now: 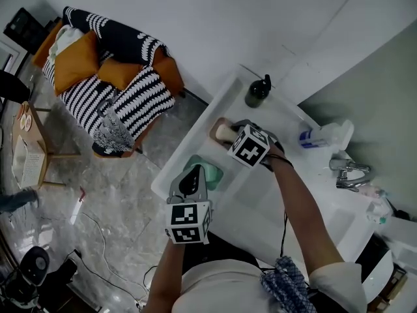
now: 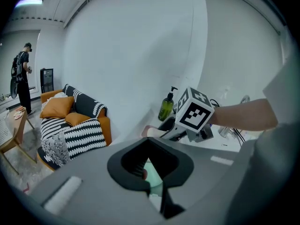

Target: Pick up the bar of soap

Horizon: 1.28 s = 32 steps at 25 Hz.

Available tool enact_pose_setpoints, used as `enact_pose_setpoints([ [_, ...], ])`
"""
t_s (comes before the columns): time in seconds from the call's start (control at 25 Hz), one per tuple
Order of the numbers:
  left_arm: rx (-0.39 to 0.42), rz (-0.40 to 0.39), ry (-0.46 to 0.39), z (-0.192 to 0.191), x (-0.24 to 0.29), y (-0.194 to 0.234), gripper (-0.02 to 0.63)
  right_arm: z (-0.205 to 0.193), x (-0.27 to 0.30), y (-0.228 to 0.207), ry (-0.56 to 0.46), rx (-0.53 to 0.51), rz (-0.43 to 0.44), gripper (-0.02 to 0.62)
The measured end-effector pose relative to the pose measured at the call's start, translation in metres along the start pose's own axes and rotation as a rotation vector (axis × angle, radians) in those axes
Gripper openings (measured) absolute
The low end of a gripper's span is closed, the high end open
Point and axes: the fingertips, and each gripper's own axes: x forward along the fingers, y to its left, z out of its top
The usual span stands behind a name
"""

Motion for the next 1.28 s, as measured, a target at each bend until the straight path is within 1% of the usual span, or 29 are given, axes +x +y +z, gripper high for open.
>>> enact_pose_setpoints([
  [0.2,-0.007,-0.005,-0.003,0.002,0.002,0.001,0.008,0.001,0.001,0.001,0.036,0.015,0.031,0.221],
  [0.36,-0.011,-0.006,-0.001,0.001,0.003,0.001,0.008,0.003,0.003,-0.002,0.055,0.034,0.029,0.221],
  [0.68,-0.016,0.007,0.0,-0.001,0.0,0.005,0.008,0.0,0.002,-0.001,0.059,0.037,0.03,0.221],
  [0.92,-0.012,0.019,-0.01,0.002,-0.005,0.008,0.008,0.0,0.0,-0.002,0.039,0.067,-0.001,0.221],
  [1.28,-0.009,0.026,-0.014,0.001,-0.011,0.006,0.008,0.0,0.0,-0.003,0.029,0.09,-0.011,0.221],
])
